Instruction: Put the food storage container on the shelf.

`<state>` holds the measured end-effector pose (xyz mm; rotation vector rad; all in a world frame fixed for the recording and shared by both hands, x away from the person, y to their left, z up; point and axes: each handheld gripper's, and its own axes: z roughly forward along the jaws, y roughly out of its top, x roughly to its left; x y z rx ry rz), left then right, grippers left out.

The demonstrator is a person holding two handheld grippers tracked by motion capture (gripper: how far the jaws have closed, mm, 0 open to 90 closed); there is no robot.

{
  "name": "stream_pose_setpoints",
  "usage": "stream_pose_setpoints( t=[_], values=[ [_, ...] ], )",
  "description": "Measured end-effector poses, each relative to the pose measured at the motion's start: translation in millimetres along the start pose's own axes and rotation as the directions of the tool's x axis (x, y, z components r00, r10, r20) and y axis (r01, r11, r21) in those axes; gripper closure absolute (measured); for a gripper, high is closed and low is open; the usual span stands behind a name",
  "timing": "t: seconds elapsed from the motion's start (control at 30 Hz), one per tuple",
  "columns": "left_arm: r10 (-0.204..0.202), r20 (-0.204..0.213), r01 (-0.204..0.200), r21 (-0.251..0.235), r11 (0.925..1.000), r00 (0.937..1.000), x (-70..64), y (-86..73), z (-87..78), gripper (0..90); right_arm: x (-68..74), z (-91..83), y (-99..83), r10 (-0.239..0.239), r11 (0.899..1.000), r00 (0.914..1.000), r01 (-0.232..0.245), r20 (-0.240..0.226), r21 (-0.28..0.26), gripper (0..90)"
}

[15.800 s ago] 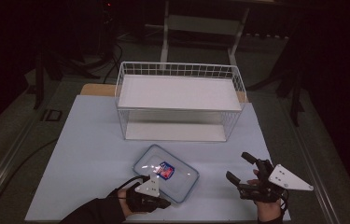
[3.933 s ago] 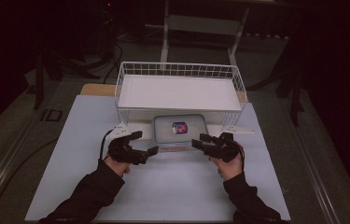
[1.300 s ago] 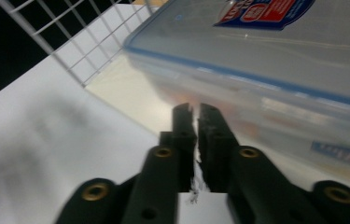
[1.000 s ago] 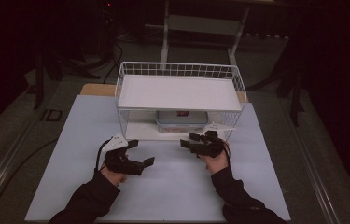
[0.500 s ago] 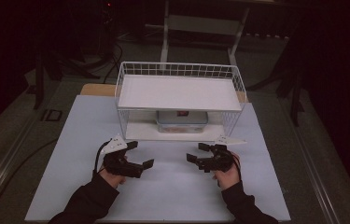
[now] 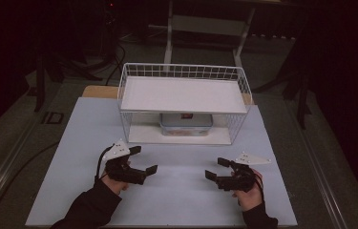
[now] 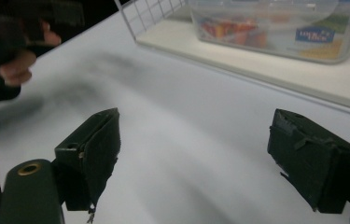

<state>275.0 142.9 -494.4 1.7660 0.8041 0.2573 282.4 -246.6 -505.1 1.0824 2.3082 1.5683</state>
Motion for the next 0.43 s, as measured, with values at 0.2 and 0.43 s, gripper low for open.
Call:
stream_pose_setpoints(
  t=[0.2,0.43],
  values=[
    [0.006,0.007,-0.006,0.01,0.9999,1.0,-1.6,-1.5,2.7,1.1,1.1,-8.7,-6.2,-0.01,1.0,0.9999,0.01,0.004,0.007,16.6],
    [0.015,0.007,-0.015,0.012,0.9998,0.9999,-2.8,-2.7,4.3,1.1,0.9,-10.9,-5.5,-0.009,1.0,0.9997,0.009,0.021,-0.012,16.9]
  ],
)
